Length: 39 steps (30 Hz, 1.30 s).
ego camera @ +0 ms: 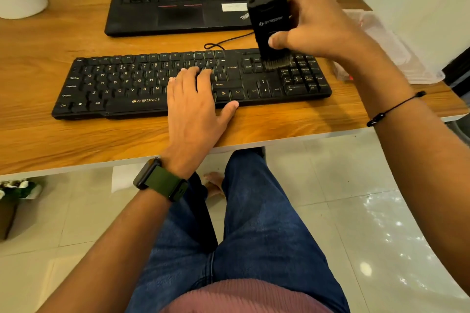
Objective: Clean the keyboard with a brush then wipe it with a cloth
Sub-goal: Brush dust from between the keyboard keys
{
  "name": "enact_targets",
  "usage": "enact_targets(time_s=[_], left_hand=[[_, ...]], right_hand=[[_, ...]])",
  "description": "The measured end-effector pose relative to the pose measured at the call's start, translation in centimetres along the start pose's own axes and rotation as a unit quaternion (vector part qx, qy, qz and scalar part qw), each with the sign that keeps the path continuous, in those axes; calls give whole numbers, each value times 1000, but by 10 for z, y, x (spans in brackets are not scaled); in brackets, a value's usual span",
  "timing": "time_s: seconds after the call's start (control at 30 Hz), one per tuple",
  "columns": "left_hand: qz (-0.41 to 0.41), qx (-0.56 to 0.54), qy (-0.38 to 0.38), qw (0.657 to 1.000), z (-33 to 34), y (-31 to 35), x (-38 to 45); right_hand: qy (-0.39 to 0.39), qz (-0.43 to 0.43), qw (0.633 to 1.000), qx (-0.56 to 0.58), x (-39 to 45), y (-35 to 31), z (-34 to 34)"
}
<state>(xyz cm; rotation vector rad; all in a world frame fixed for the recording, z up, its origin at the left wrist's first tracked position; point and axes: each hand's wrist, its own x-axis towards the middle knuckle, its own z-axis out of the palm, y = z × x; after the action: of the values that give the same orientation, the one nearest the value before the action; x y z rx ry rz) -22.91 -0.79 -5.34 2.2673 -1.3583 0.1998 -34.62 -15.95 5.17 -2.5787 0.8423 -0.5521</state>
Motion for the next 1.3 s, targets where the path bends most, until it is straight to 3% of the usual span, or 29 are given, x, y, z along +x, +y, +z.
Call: enact_targets(time_s=[0.1, 0.23, 0.4, 0.5, 0.6, 0.73, 0.87, 1.03, 1.17, 1.3], left_hand=[[2, -3, 7, 1000, 0, 0, 0], [5, -3, 14, 1000, 0, -1, -1], [8, -7, 19, 1000, 1, -1, -3], [9, -6, 19, 1000, 2, -1, -3], [10, -8, 21, 1000, 3, -2, -3], [12, -4, 28, 1000, 3, -3, -3], [12, 1, 28, 1000, 4, -3, -3], [14, -1, 28, 1000, 4, -3, -3], [11, -7, 23, 1000, 4, -3, -3], [9, -9, 21, 1000, 4, -3, -3]], right_hand=[[-60, -14, 998, 26, -3, -9, 17], [-23, -9, 985, 173, -6, -17, 22], [-41, 16, 998, 37, -9, -5, 12], [-11, 21, 999, -44, -11, 0, 2], [8, 19, 1000, -16, -11, 0, 1], [-34, 6, 999, 14, -11, -7, 19], [-35, 17, 977, 209, -12, -17, 25], [-51, 46, 984, 161, -14, 0, 17], [-14, 65, 995, 70, -16, 13, 0], [-4, 56, 995, 84, -16, 11, 1]])
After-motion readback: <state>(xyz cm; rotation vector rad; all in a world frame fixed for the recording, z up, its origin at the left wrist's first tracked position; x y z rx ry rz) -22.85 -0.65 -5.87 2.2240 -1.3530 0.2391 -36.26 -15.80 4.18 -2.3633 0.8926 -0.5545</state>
